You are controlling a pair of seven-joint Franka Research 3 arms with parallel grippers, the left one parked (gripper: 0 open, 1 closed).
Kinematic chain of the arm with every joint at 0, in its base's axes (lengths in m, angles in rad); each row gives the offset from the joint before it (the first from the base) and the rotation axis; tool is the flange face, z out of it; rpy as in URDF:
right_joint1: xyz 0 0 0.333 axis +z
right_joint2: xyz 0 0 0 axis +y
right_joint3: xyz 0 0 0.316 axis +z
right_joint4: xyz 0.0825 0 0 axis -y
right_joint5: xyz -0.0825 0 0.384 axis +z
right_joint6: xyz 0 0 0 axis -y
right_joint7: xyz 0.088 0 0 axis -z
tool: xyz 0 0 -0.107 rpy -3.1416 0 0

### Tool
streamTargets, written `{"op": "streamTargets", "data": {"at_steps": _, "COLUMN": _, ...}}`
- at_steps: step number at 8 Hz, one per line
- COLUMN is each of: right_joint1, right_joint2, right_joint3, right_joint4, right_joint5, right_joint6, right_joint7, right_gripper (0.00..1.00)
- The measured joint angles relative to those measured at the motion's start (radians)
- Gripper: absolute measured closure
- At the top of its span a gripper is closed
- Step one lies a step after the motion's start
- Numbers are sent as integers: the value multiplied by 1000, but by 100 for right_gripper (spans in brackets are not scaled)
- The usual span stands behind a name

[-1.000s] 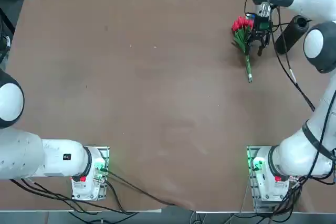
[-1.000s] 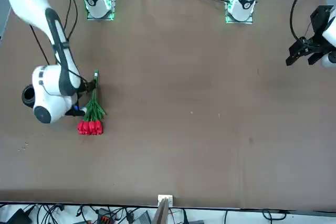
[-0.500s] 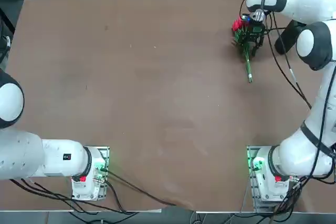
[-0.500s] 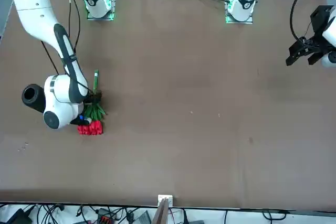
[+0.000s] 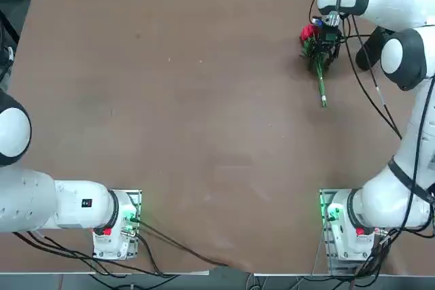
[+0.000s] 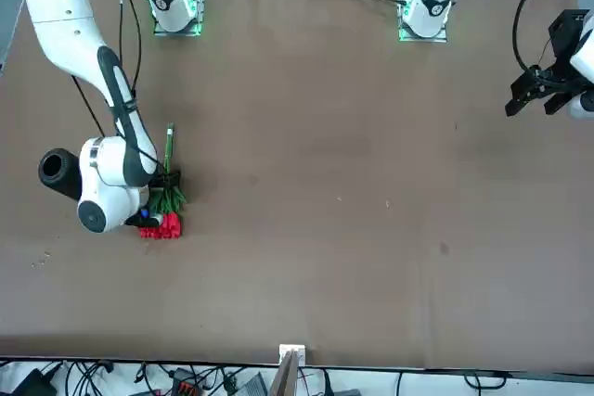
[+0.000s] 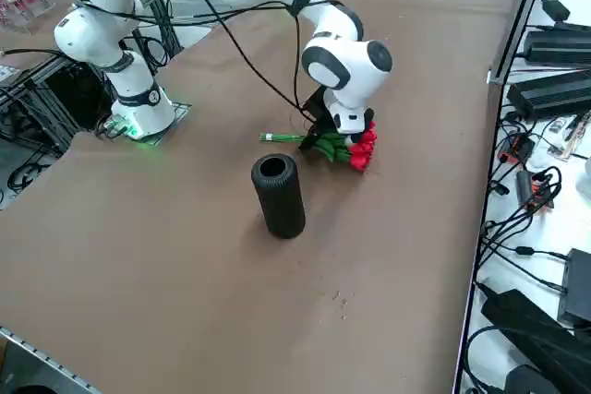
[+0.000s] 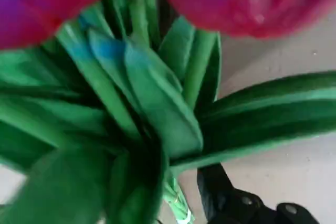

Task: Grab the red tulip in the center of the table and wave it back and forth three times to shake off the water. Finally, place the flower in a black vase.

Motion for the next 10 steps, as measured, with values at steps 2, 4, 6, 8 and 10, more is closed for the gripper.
{"op": "streamTargets", "data": {"at_steps": 2, "right_joint1": 0, "right_joint2": 6, "right_joint3": 0, "right_joint4": 1, "right_joint5": -1, "right_joint6": 2, "right_joint7": 11, "right_gripper": 38}}
{"op": "streamTargets", "data": {"at_steps": 4, "right_joint1": 1, "right_joint2": 9, "right_joint3": 0, "right_joint4": 5, "right_joint5": -2, "right_joint6": 4, "right_joint7": 32, "right_gripper": 63}}
{"op": "streamTargets", "data": {"at_steps": 6, "right_joint1": 1, "right_joint2": 9, "right_joint3": 0, "right_joint4": 9, "right_joint5": -3, "right_joint6": 3, "right_joint7": 33, "right_gripper": 81}}
{"op": "streamTargets", "data": {"at_steps": 8, "right_joint1": 9, "right_joint2": 7, "right_joint3": 1, "right_joint4": 36, "right_joint5": -40, "right_joint6": 4, "right_joint7": 33, "right_gripper": 81}}
{"op": "streamTargets", "data": {"at_steps": 10, "right_joint1": 34, "right_joint2": -29, "right_joint3": 1, "right_joint4": 96, "right_joint5": -111, "right_joint6": -16, "right_joint7": 64, "right_gripper": 81}}
